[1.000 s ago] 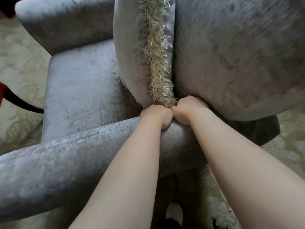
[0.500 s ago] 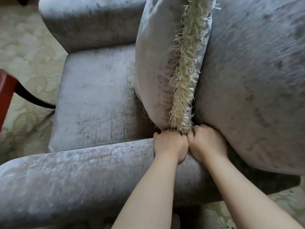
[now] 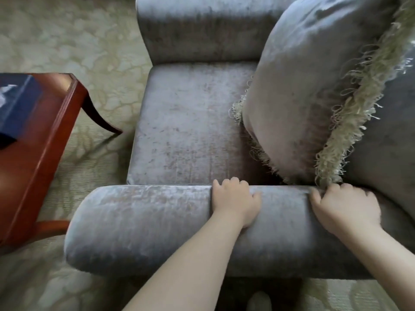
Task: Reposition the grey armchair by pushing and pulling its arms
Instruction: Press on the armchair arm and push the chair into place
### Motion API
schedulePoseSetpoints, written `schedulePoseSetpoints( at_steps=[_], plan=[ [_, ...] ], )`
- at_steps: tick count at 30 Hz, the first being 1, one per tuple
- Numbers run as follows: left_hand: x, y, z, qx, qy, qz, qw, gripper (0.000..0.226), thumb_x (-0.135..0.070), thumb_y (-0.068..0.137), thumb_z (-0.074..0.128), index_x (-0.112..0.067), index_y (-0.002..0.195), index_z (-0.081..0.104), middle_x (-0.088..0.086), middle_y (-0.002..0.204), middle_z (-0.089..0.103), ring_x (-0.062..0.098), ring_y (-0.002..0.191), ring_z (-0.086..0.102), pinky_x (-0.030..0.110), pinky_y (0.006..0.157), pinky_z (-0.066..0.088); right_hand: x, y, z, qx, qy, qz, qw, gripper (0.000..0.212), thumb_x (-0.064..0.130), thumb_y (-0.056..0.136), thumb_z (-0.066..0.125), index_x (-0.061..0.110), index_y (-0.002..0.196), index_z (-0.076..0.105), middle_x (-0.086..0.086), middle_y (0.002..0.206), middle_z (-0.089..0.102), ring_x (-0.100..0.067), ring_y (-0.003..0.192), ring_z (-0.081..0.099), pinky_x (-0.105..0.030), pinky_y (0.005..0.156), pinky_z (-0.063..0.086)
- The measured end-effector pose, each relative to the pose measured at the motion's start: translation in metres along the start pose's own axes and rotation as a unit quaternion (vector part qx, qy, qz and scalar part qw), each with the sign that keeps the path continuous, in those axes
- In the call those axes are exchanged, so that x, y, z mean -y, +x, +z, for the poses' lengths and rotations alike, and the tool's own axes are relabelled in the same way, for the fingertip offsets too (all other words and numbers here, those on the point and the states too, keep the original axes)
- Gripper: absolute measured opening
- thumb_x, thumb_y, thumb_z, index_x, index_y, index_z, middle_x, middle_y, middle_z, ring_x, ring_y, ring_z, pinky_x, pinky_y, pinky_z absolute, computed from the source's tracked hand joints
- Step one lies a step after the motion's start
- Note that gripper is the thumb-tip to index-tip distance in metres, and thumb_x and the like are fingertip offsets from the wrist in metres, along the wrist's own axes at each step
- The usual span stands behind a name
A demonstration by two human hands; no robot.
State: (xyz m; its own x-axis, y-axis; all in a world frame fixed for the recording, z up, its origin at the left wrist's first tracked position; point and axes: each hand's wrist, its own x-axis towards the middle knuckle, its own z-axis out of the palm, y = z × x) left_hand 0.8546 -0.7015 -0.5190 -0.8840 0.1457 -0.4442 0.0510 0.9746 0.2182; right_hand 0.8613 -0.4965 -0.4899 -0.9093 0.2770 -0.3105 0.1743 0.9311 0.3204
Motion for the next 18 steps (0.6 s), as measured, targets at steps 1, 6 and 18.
schedulePoseSetpoints(
  at_steps=[1, 6, 18],
  plan=[
    [0.030, -0.007, -0.006, 0.002, 0.005, -0.016, 1.000, 0.048, -0.045, 0.094, 0.025, -0.013, 0.115, 0.055, 0.009, 0.123, 0.054, 0.029, 0.117, 0.046, 0.050, 0.105, 0.021, 0.026, -0.015, -0.012, -0.017, -0.002, -0.012, 1.000, 0.054, 0.051, 0.087, 0.029, 0.012, 0.092, 0.065, -0.011, 0.096, 0.066, -0.030, 0.093, 0.060, -0.037, 0.083, 0.041],
    [0.191, -0.040, -0.036, -0.042, 0.019, -0.105, 0.993, 0.043, -0.045, 0.095, 0.028, -0.018, 0.117, 0.053, 0.002, 0.129, 0.051, 0.021, 0.127, 0.037, 0.049, 0.111, 0.011, 0.196, -0.068, -0.058, -0.070, 0.135, -0.175, 0.973, 0.026, 0.034, 0.086, 0.046, 0.012, 0.083, 0.059, -0.010, 0.088, 0.064, -0.033, 0.084, 0.060, -0.037, 0.069, 0.040],
    [0.281, -0.056, -0.033, -0.059, -0.015, -0.134, 0.989, 0.044, -0.033, 0.098, 0.020, -0.014, 0.119, 0.054, 0.003, 0.132, 0.052, 0.020, 0.134, 0.033, 0.045, 0.110, 0.018, 0.376, -0.084, -0.052, 0.023, 0.226, -0.229, 0.946, 0.051, 0.039, 0.092, 0.024, 0.013, 0.105, 0.065, -0.011, 0.112, 0.063, -0.031, 0.102, 0.056, -0.042, 0.086, 0.033]
  ],
)
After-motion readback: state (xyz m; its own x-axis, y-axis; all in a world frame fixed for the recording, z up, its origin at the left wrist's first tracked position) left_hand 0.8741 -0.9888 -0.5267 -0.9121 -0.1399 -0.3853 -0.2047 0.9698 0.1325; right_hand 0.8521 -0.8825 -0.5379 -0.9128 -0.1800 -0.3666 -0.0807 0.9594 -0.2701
